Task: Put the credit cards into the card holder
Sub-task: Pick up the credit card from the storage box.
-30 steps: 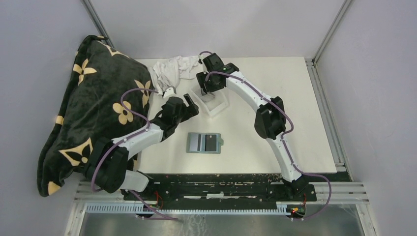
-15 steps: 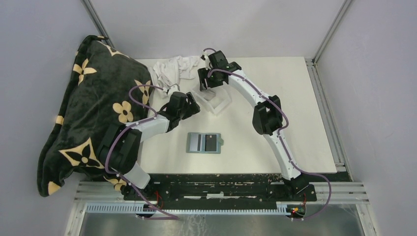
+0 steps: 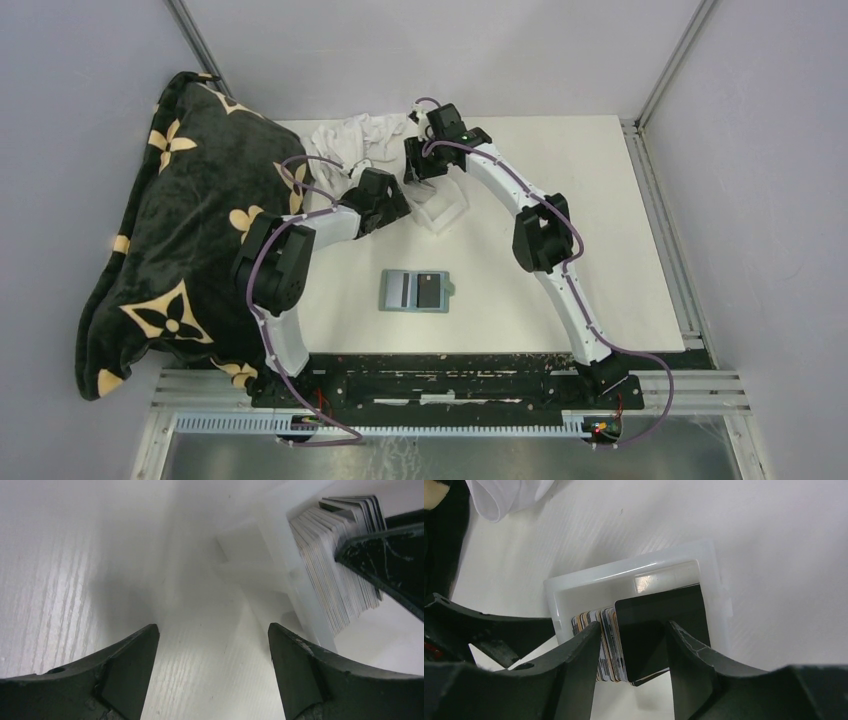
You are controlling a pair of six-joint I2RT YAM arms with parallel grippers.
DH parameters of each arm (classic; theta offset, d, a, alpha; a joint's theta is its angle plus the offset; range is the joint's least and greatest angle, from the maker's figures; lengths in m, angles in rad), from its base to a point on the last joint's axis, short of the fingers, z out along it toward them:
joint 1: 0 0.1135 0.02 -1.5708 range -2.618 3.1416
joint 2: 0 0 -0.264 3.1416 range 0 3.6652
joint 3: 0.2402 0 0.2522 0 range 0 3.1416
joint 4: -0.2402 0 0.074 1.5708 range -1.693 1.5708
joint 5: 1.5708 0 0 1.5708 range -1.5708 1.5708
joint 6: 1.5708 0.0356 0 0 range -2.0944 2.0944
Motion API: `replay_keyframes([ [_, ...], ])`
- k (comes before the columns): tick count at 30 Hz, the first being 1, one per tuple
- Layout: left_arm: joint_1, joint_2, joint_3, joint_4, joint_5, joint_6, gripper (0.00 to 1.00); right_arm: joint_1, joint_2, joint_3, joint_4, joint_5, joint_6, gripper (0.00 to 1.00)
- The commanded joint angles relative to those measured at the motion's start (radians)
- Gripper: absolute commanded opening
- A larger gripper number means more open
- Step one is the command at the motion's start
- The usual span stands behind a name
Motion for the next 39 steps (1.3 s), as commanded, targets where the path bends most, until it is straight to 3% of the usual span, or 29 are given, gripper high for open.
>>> replay_keyframes([
  [1,0.012,0.064,0.099,-0.084,-0.001,-0.018,0.88,0.006,0.015,0.005,-0.007,-0.036,0.011,0.52],
  [33,0.033,0.052,0.106,-0.071,0.064,-0.031,0.88,0.024,-0.157,-0.021,-0.043,0.107,-0.010,0.17],
  [39,0.033,0.007,0.077,-0.060,0.052,-0.040,0.88,0.026,-0.203,-0.051,-0.057,0.194,-0.051,0.05],
])
